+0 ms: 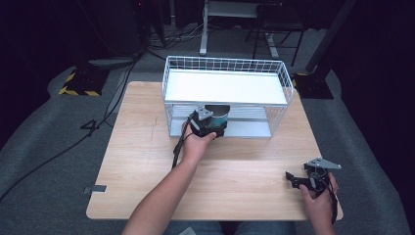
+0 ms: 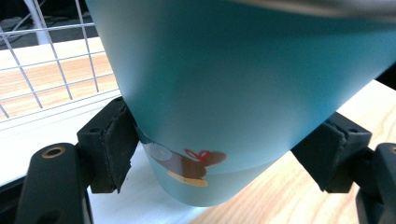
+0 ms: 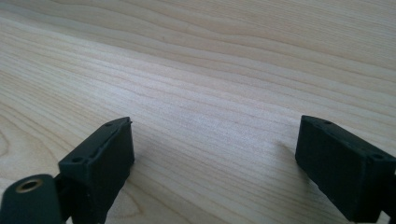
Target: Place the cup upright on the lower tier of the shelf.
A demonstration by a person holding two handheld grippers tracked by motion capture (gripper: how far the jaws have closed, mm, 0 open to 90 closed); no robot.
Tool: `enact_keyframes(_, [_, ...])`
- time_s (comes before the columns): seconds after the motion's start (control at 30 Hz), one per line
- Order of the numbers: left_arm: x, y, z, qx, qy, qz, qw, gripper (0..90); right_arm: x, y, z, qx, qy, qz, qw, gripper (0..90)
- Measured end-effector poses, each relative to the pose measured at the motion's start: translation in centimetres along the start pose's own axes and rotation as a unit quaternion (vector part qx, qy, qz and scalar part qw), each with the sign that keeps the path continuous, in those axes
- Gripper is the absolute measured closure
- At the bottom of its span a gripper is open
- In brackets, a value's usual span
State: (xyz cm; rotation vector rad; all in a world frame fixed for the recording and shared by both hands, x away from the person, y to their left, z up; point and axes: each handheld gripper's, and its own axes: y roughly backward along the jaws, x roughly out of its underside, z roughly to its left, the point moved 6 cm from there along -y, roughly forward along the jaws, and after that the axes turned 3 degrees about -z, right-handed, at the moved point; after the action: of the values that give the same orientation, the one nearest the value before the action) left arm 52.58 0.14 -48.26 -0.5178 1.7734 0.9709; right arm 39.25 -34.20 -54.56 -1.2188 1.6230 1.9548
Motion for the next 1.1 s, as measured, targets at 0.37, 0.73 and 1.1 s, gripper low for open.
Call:
enact_keyframes(0.37, [0.0,-1.8,0.6,-0.02,0.024,-0.009,0.9995,21.2,0.0,0.0,0.0,0.0,0.0,0.0,1.0,11.8])
enact_keyframes(0.73, [0.0,-2.6,1.3,-0.04,-0.003,-0.005,0.9992,21.2,0.0,0.0,0.0,0.0,0.0,0.0,1.0,11.8])
enact_keyframes(1.1, [0.9,-3.3,1.6,-0.042,-0.005,0.02,0.9989,20.8,0.0,0.0,0.0,0.0,0.0,0.0,1.0,11.8])
